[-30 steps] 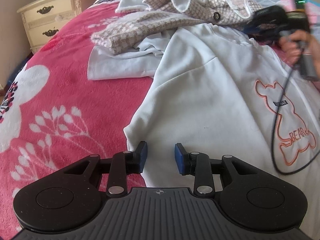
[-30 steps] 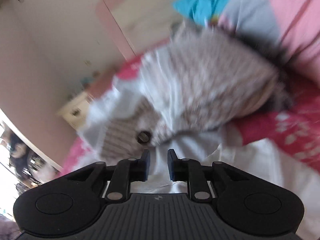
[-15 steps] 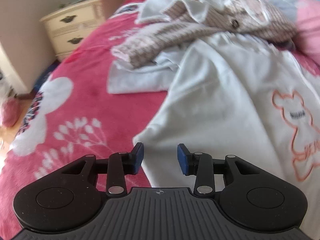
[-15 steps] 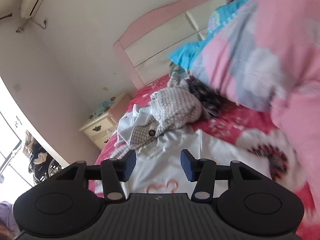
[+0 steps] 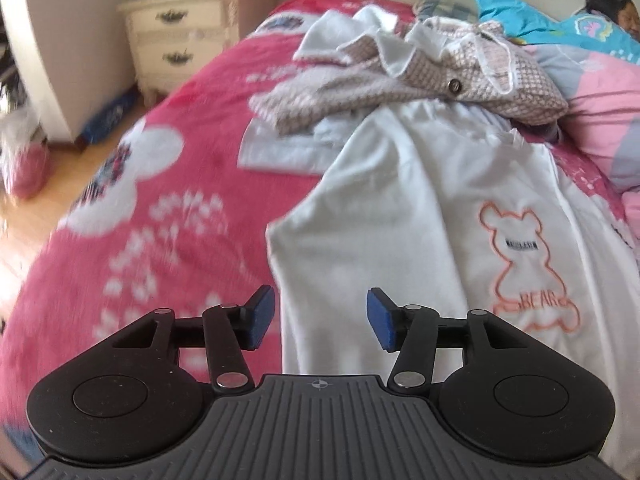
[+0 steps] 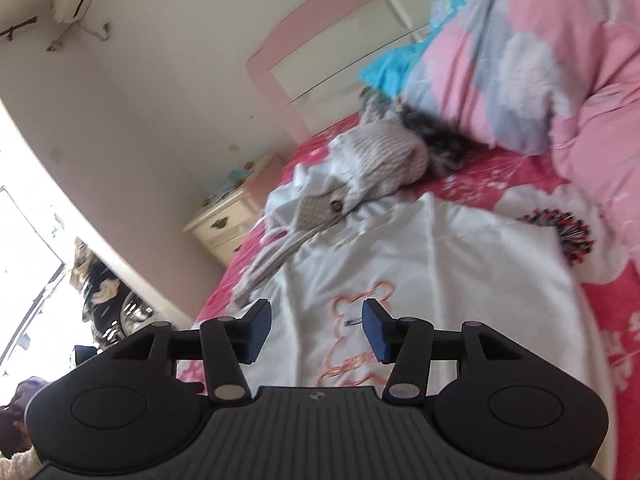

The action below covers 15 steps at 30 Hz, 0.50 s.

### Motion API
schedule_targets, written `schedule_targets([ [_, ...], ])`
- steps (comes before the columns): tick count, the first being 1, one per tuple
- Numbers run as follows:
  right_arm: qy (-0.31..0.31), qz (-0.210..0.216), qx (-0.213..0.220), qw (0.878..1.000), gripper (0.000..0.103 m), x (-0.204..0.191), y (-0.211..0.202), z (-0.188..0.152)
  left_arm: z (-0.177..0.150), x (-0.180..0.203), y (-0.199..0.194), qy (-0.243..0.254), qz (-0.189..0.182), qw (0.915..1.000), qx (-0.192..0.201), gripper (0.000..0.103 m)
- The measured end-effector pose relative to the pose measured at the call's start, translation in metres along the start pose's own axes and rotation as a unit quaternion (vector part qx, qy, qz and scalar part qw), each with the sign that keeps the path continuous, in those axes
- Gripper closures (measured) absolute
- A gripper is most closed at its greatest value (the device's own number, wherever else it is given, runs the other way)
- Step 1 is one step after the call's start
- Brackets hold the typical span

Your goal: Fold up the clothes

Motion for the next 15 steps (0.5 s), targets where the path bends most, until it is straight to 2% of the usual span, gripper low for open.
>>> schedule_targets([
  [3,-0.007,0.021,-0.033,0.999,0.050,-0.021,0.019,-0.014,-0.015,-0.016,-0.013,-0.036,-0.008,0.9990,-0.025,0.052],
  [6,-0.022,0.045,-0.076,0.996,0.050,-0.046,0.046,-0.034,-0.029,-0.029,-0.024,-0.072,-0.033,0.9953,-0.057,0.052],
  [10,-0.034,0.073,-0.129,0.988,0.050,-0.078,0.081,-0.067,-0.047,-0.032,-0.031,-0.067,-0.071,0.9909,-0.092,0.051],
  [15,-0.057,0.084,-0.166,0.981,0.050,-0.104,0.111,-0.101,-0.075,-0.025,-0.022,-0.077,-0.109,0.9806,-0.143,0.050],
])
Point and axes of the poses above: each gripper's, at about its wrist camera, not at the fingertips, and y roughly the way its jaws point, x to its right, z to its top, the point moved 10 cm from there along y, roughly the way its jaws point, and after that the axes turned 12 degrees about x, right-handed, at the moved point
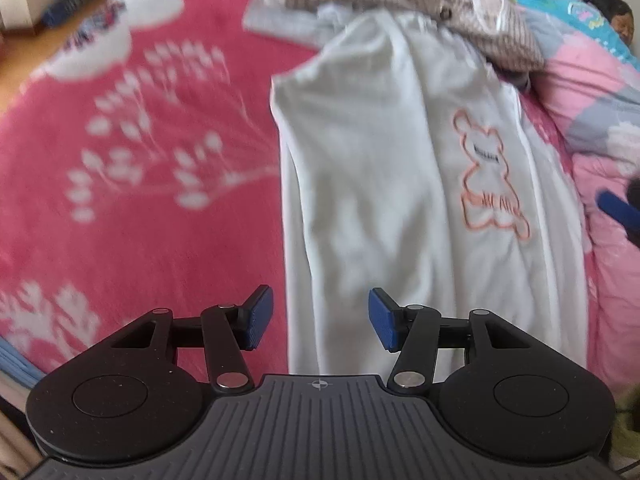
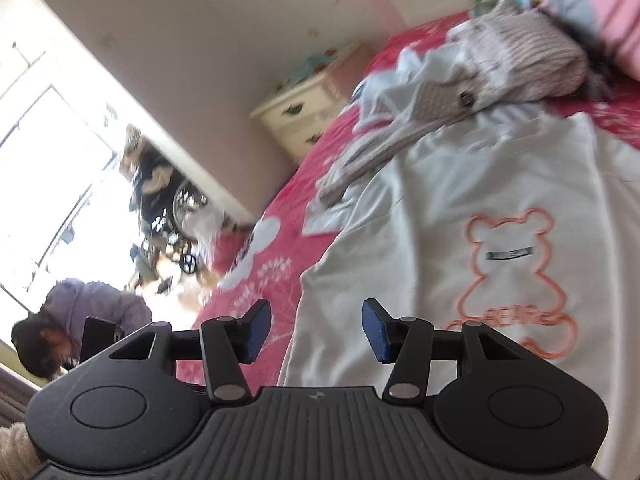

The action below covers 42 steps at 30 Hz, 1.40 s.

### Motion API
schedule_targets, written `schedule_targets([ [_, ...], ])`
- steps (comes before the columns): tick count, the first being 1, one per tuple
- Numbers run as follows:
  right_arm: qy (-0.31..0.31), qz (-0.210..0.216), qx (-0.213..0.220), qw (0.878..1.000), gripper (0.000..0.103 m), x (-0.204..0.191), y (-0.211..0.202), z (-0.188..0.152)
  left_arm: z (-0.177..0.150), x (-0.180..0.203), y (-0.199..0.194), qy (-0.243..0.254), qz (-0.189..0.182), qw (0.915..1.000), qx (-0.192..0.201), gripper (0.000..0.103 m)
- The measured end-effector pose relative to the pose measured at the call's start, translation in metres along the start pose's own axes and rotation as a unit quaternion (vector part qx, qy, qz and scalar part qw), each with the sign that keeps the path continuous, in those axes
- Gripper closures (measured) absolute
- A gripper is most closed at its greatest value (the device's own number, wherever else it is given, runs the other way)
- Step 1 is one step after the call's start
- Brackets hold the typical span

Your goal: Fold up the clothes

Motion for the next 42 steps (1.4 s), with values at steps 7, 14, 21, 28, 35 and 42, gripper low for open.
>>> schedule_targets([
  [7,0.019,0.003,-0.021,1.000,0.050,-0.001,0.016,-0.018,-0.009,0.006,0.030,0.039,0.011,0.9987,-0.031,0.050],
  [14,0.033,-0.007,-0.034,0.999,0.050,0.014,0.013,-0.025,0.007,-0.001,0.049,0.028,0.031,0.9991,0.004,0.047],
  [21,0.038,-0.011,-0.033,0.999,0.050,0.023,0.005,-0.027,-0.014,-0.004,0.049,-0.040,0.028,0.9984,-0.030,0.047],
  [28,0.026,0.002,-0.040,0.999,0.050,0.014,0.015,-0.023,-0.076,0.013,0.038,-0.076,0.026,0.9893,-0.122,0.049],
  [35,-0.034,0.030,-0.131,0.990,0.049,-0.018,0.088,-0.038,-0.099,0.027,0.025,-0.030,0.045,0.9942,-0.093,0.067],
  [42,-0.129,0.004,-0.176,0.976,0.049,-0.051,0.191,-0.053,-0.103,0.024,0.018,-0.046,0.037,0.9969,-0.053,0.090],
])
Point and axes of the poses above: each gripper's, at about its wrist camera, not at the fingertips, and y roughly the way its jaws point, x to its right, z to its top, the point moved 10 cm from there along y, roughly the way its jaws point, and after that the axes turned 12 degrees about x, right-handed, at the moved point
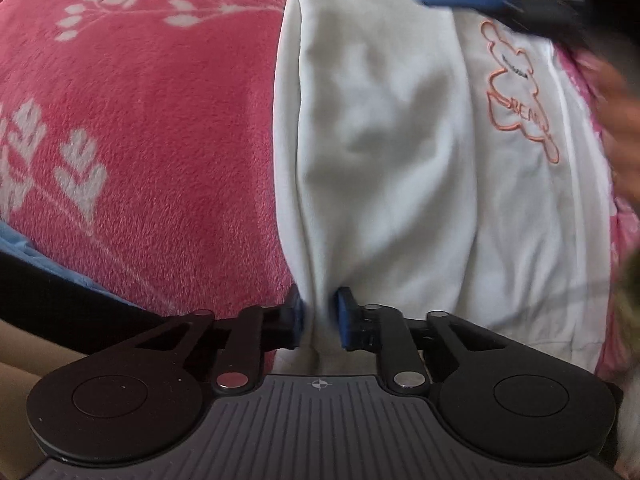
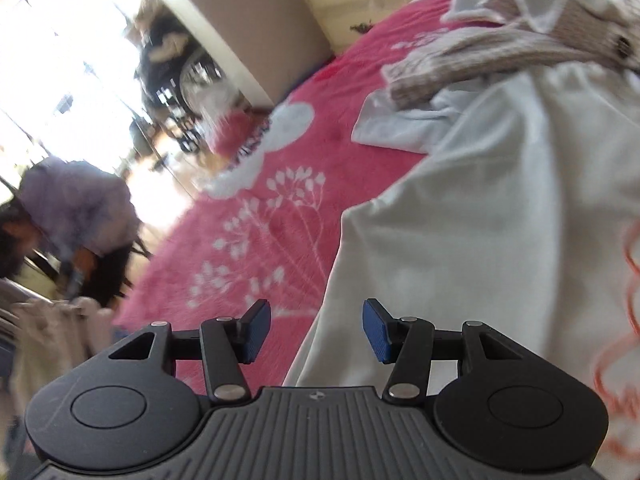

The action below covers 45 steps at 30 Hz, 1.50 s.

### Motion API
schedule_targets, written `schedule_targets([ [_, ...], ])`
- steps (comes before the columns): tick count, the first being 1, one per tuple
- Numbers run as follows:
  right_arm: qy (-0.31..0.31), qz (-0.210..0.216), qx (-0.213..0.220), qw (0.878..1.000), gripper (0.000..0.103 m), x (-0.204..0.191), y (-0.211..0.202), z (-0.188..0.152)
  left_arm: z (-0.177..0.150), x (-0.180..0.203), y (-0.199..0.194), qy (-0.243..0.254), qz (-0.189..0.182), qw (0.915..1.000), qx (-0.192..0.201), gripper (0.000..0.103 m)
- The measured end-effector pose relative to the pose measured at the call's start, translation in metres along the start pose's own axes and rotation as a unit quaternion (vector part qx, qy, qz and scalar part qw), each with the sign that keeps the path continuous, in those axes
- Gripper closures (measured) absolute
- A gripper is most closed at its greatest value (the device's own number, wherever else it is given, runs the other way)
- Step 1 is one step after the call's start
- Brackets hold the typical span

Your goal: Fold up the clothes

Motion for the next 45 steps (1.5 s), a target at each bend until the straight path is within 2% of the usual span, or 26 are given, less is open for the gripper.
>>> schedule_targets([
  [5,-0.093,-0.062,-0.048,0.993,0.049,-0.011,0.052,-0.017,-0.005,0.005,-0.005,0.024,-0.004,0.9994,0.023,0.094],
  [10,-0.143,-0.078,-0.043,0.986,0.046,-0.013,0.057,-0.032,-0.009,0.010,-0.007,0.053,-0.009,0.9978,0.038,0.095],
  [12,-0.139,-0.076,-0.043,0.986,0.049,-0.010,0.056,-0.032,-0.010,0.012,-0.009,0.059,-0.015,0.9973,0.041,0.095],
  [17,-0.134,-0.087,-0.042,0.986,0.063,-0.005,0.055,-0.027,-0.011,0.016,-0.015,0.058,-0.032,0.9963,0.055,0.096],
  [22,-0.115,-0.098,-0.032,0.988,0.089,0.005,0.054,-0.025,-0.013,0.022,-0.021,0.064,-0.042,0.9945,0.072,0.096],
  [24,-0.102,-0.095,-0.029,0.990,0.094,0.009,0.051,-0.024,-0.015,0.025,-0.024,0.066,-0.046,0.9936,0.079,0.096],
  [34,-0.047,-0.072,0.016,0.996,0.096,0.019,0.024,-0.012,-0.015,0.051,-0.046,0.108,-0.083,0.9831,0.123,0.096],
  [45,-0.029,-0.072,0.077,0.994,0.096,0.036,-0.031,0.011,-0.019,0.056,-0.074,0.125,-0.127,0.9724,0.150,0.096],
])
Point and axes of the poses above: each gripper's, at about its wrist camera, not at the fingertips, and y roughly the way its jaws point, x to its right, z to its top, the point moved 10 cm from there along y, roughly the way its jaws point, and after that the axes turned 12 degrees about x, right-handed, at the moved point
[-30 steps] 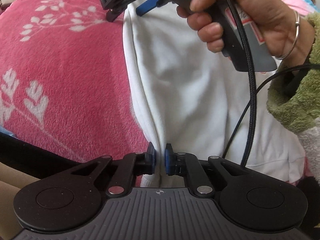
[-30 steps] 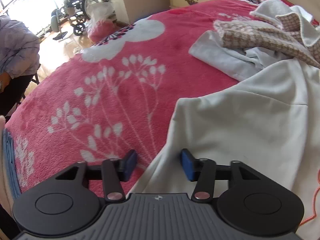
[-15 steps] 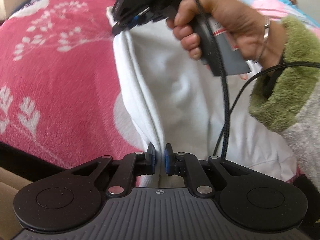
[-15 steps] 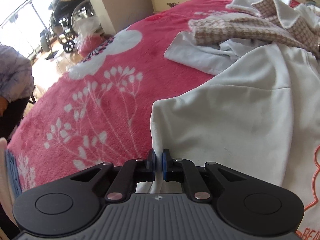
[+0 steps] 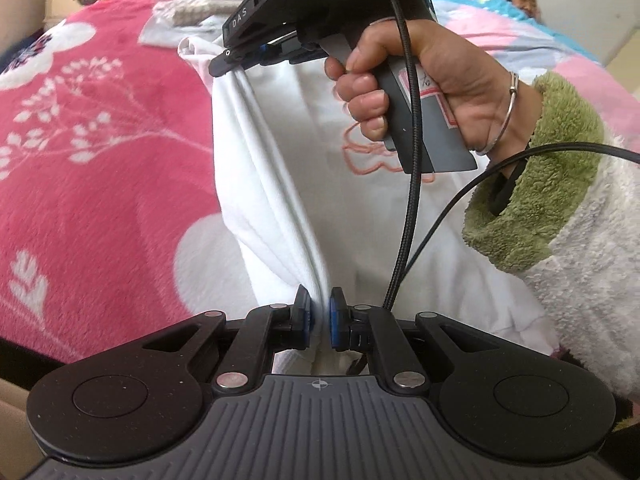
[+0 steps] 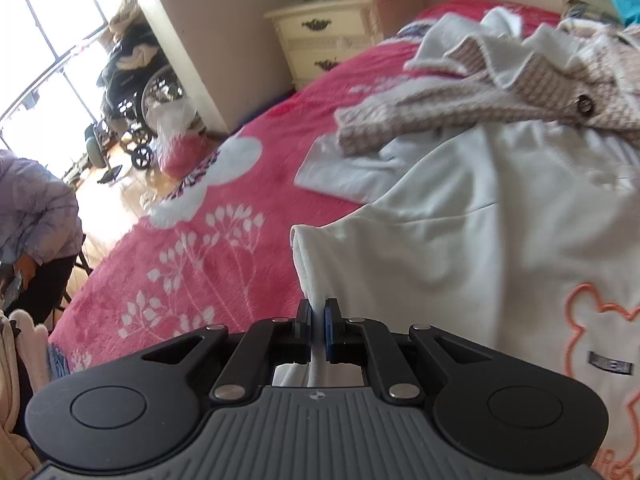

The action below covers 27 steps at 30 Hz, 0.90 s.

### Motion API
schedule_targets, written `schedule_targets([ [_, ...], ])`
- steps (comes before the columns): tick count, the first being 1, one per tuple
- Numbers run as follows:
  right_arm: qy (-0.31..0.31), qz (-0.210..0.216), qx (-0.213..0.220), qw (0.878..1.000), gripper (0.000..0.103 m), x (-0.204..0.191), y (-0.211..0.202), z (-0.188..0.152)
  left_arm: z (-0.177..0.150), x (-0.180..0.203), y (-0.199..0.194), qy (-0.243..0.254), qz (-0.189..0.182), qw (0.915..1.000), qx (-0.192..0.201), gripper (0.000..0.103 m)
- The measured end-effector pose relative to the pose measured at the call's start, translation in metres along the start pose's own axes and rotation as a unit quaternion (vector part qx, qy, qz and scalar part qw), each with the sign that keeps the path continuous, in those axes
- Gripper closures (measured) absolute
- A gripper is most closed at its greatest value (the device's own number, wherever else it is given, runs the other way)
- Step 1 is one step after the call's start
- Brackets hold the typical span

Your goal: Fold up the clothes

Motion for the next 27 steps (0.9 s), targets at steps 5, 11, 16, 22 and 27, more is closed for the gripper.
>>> schedule_targets([
  [5,0.013,-0.011,0.028,0.999,0.096,0.022,-0.027,0.012,0.011,0.009,0.022,0.016,-0.024,0.9995,0.012,0.096],
  [11,0.038,-0.038,0.051,0.997,0.097,0.065,-0.064,0.020,0.032,0.033,0.035,0.043,-0.055,0.9974,0.020,0.096],
  [16,0.060,-0.058,0.065,0.994,0.097,0.103,-0.088,0.019,0.036,0.056,0.052,0.087,-0.086,0.9923,0.022,0.096],
  [22,0.091,-0.075,0.078,0.990,0.097,0.147,-0.109,0.016,0.043,0.081,0.077,0.098,-0.128,0.9869,0.005,0.096],
  [27,0.102,-0.092,0.086,0.987,0.097,0.183,-0.128,0.012,0.045,0.110,0.096,0.108,-0.161,0.9809,-0.006,0.096],
])
Point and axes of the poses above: each gripper's, at about its wrist camera, not at the fingertips, and y roughly the way its jaws point, x to its right, z to its top, the point moved 10 cm from there along y, roughly the way its jaws point, and after that the axes turned 12 degrees about x, right-handed, at the moved point
